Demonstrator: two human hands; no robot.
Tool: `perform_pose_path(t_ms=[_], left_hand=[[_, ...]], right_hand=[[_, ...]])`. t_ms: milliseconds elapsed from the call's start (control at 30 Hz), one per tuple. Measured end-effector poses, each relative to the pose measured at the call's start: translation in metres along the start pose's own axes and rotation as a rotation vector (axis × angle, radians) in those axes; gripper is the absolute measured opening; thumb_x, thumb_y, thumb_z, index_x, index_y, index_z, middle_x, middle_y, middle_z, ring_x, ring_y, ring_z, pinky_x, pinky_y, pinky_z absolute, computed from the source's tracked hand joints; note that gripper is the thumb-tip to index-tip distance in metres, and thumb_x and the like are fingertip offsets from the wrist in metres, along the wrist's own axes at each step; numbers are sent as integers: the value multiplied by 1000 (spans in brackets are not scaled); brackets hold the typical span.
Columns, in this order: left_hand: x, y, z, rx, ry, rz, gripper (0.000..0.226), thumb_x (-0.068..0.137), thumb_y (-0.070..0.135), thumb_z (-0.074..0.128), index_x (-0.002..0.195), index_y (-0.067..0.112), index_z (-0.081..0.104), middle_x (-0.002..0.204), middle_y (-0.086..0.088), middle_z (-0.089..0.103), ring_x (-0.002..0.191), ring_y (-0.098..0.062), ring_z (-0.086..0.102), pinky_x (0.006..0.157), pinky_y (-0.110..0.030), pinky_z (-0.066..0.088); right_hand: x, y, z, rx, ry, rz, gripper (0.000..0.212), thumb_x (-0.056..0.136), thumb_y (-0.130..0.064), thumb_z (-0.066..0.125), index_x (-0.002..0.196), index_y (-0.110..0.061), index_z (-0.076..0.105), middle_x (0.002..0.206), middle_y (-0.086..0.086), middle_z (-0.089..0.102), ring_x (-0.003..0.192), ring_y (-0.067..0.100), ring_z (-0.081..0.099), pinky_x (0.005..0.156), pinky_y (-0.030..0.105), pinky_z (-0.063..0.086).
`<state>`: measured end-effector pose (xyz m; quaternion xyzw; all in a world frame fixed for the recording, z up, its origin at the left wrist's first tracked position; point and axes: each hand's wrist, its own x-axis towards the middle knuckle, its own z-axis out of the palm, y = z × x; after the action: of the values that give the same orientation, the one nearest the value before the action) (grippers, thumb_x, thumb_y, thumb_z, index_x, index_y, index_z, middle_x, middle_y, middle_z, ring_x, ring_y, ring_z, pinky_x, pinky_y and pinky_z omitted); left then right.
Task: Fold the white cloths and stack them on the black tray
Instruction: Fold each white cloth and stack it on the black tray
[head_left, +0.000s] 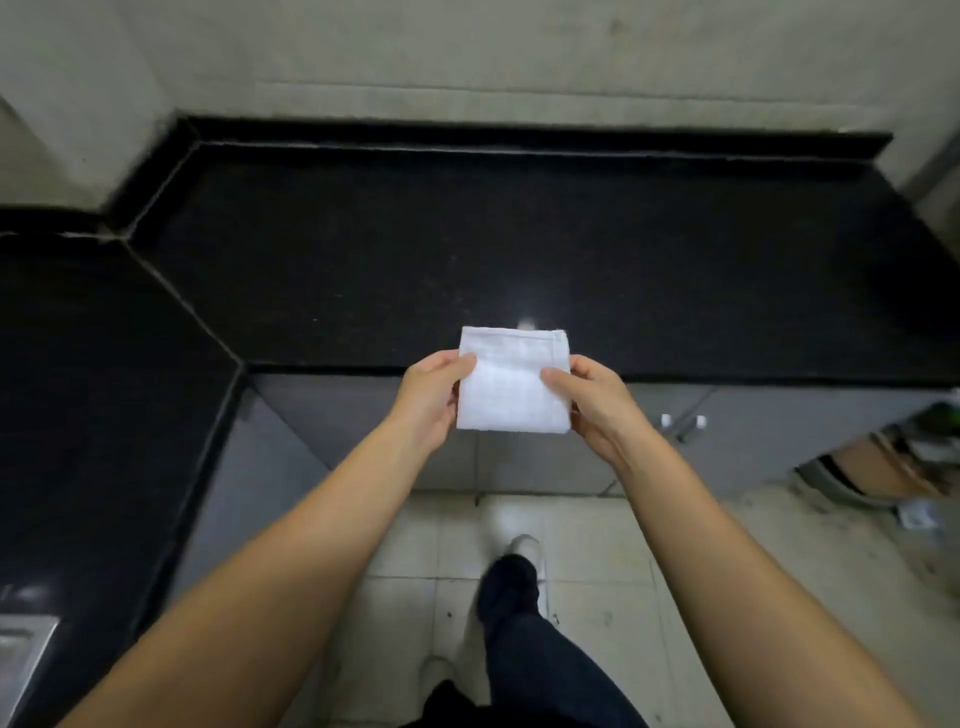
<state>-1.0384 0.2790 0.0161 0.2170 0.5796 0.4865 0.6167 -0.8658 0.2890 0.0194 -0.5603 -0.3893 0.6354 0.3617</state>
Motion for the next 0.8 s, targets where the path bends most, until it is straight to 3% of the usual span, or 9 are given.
perform_pose_path(t_ms=[200, 467, 567, 800], left_hand=[[-18, -58, 163, 195, -258, -69, 9, 92, 9, 55, 87, 9, 62, 84, -7, 66, 73, -18, 62, 64, -29, 52], [-63, -156, 458, 235, -565, -159, 12, 93, 5, 52, 82, 8, 58, 82, -9, 62, 70, -18, 59, 62, -28, 49], [-91, -181, 544, 216, -613, -194, 14, 93, 4, 51, 81, 10, 56, 77, -7, 60, 64, -15, 57, 56, -23, 49], [-66, -198, 677, 254, -634, -165, 11, 91, 6, 55, 82, 9, 61, 83, -9, 65, 72, -21, 62, 60, -31, 51]], right_hand=[[-63, 22, -164, 152, 275, -8, 9, 92, -6, 53, 99, -7, 59, 93, 7, 63, 79, 19, 59, 65, 29, 46], [-141, 7, -441, 170, 637, -84, 14, 91, -2, 55, 102, 5, 59, 97, 14, 59, 79, 23, 56, 64, 31, 43], [-166, -3, -527, 150, 715, -83, 10, 91, -2, 56, 85, -10, 59, 94, 12, 62, 73, 19, 58, 64, 31, 46], [-147, -26, -645, 150, 753, -106, 17, 91, -4, 57, 79, -15, 58, 78, 2, 61, 68, 14, 57, 58, 25, 45]])
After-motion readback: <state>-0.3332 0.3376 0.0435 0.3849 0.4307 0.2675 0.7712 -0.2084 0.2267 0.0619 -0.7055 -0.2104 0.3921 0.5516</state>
